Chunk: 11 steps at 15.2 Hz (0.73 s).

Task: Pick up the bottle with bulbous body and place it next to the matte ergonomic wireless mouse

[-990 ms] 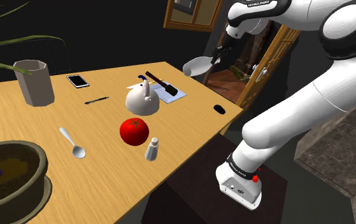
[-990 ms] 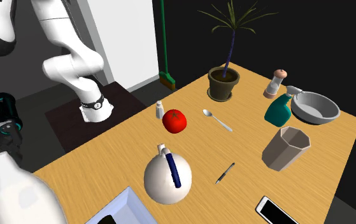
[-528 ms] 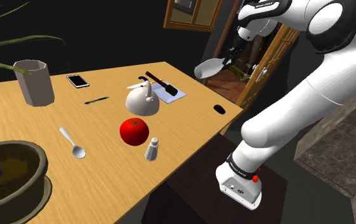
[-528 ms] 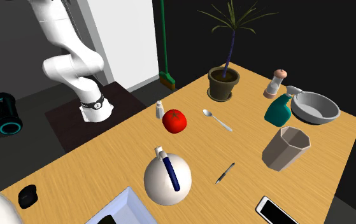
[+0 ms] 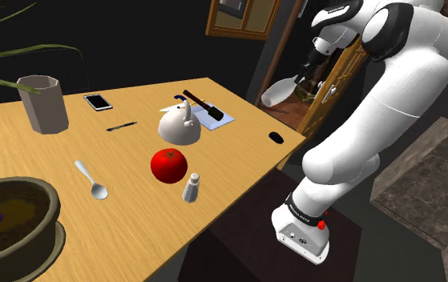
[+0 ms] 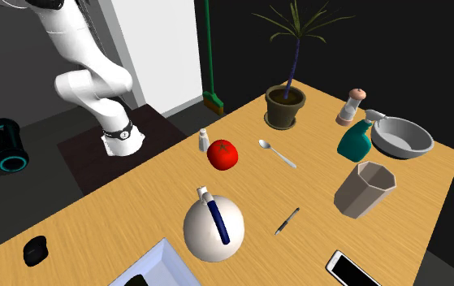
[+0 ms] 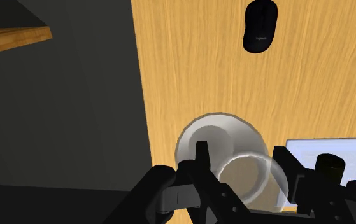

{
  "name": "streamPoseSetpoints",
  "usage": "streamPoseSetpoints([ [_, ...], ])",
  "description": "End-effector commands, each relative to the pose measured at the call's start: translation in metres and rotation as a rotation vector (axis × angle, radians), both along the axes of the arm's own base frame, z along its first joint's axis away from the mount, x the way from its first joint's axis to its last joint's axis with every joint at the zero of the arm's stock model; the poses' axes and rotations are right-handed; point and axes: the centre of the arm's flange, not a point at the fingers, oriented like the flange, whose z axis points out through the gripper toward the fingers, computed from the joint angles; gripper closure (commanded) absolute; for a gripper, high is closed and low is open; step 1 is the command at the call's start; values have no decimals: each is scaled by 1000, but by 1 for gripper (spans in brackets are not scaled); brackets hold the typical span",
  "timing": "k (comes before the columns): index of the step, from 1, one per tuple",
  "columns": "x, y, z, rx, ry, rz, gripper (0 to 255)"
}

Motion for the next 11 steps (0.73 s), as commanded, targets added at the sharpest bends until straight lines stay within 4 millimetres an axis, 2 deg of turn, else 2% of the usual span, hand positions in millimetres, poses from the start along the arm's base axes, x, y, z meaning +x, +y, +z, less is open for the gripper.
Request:
streamPoseSetpoints([
  [1, -11, -23, 3, -1, -1, 3, 255],
  [4, -26, -56, 4, -1, -1, 3, 255],
  [11, -26, -56, -33, -1, -1, 3, 255],
])
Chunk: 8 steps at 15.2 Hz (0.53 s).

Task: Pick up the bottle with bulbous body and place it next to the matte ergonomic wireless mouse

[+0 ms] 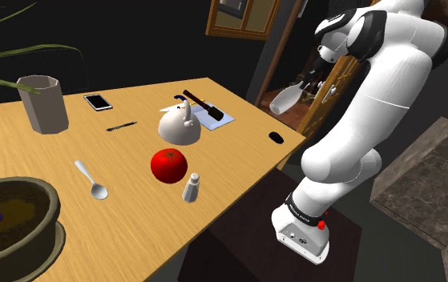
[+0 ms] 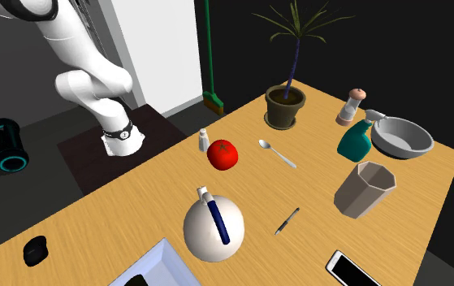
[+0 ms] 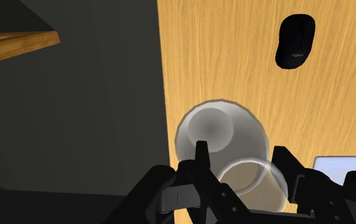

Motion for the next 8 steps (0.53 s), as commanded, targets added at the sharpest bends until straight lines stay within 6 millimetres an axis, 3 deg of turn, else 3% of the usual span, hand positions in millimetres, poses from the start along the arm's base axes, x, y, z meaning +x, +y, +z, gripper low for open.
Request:
streamPoseSetpoints([
  [1, 1, -1, -11, -1, -1, 0, 255],
  [8, 1, -1, -48, -1, -1, 0, 255],
])
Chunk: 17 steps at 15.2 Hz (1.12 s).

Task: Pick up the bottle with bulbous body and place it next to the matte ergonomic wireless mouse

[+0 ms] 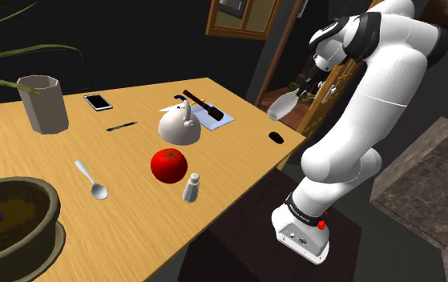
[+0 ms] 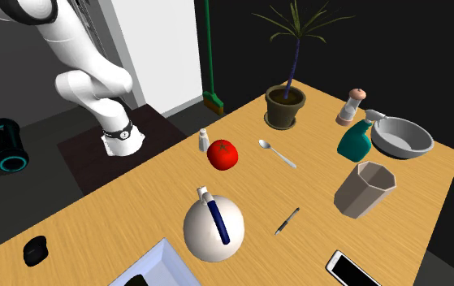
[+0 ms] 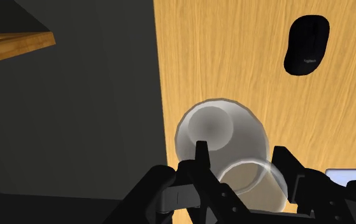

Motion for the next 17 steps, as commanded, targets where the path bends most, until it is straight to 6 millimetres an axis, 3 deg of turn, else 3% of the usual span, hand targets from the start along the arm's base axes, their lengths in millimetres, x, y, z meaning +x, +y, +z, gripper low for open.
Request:
streamPoseSetpoints([
  [1, 0, 0, -11, -1, -1, 0, 255],
  [3, 0, 0, -25, -1, -1, 0, 255],
  [11, 0, 0, -25, -1, -1, 0, 255],
  [12, 0, 0, -25, -1, -1, 0, 0],
  [17, 0, 0, -25, -1, -1, 0, 0],
])
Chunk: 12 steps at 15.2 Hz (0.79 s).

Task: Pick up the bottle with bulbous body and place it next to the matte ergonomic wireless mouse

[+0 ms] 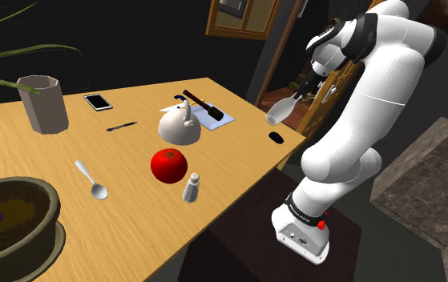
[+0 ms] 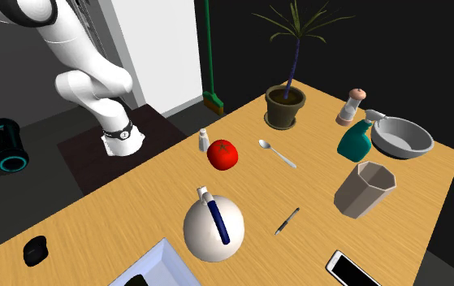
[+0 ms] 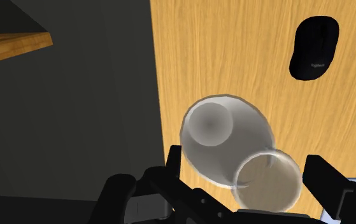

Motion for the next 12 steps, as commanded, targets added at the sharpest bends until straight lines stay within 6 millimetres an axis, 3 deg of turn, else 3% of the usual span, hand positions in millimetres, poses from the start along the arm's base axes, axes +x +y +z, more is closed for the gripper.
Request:
streamPoseSetpoints([
  [1, -3, 1, 13, 0, 0, 0, 0],
  [4, -10, 2, 49, 0, 0, 0, 0],
  [12, -10, 2, 49, 0, 0, 0, 0],
])
